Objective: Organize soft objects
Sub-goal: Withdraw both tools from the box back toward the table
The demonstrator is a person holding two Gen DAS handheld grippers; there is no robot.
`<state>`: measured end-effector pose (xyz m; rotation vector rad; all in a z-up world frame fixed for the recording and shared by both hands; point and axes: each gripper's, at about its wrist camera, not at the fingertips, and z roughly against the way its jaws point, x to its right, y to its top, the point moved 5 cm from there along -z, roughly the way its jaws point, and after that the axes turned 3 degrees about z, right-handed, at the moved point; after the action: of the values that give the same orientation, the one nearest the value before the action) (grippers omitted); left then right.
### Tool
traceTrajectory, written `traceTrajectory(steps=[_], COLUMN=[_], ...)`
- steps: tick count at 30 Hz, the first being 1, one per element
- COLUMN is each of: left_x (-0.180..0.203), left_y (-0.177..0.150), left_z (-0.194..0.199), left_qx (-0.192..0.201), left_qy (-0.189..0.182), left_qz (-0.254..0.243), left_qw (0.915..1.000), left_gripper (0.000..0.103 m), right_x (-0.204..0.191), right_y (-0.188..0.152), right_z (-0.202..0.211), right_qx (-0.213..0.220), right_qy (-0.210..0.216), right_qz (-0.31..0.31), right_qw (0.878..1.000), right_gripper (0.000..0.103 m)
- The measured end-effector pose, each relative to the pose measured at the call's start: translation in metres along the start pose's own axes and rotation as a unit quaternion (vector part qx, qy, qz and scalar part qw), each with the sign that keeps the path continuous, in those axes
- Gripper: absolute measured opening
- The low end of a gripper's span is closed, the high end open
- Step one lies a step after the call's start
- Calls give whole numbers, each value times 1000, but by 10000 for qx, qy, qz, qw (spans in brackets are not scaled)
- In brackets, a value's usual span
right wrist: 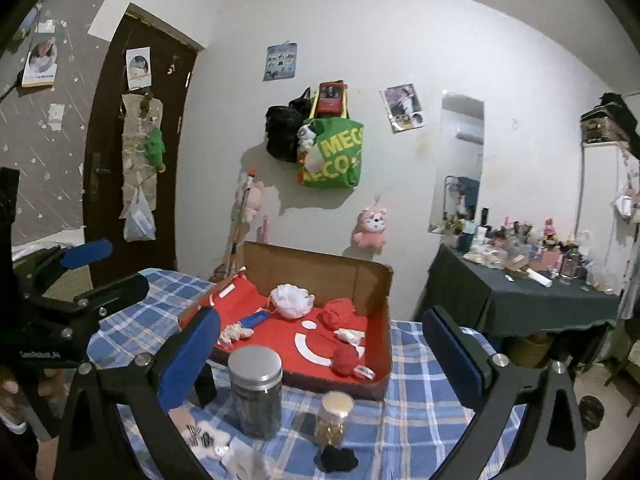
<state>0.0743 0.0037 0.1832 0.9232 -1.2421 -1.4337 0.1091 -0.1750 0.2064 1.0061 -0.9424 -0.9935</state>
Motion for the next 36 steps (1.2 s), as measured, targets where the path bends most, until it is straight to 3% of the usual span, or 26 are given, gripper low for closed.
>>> traceTrajectory(steps=[4,13,36], left_x=[2,2,-8], left_y=[-21,-67,-159], left_z=[9,7,-31], left_qx=[-80,-405,-1846], left_qy=[-52,56,155], left_qz=[163,267,570], left_qw=[9998,9988,9810], left_gripper=[100,100,100], right_x=[-5,-10,-24], right_y=[-23,-75,-174], right_z=[16,24,-21], right_qx=[111,64,-1248], right_qy=[-248,-384,-312], right_qz=[-10,-345,-585], right_qw=[9996,9986,9900], right_gripper=[103,103,103])
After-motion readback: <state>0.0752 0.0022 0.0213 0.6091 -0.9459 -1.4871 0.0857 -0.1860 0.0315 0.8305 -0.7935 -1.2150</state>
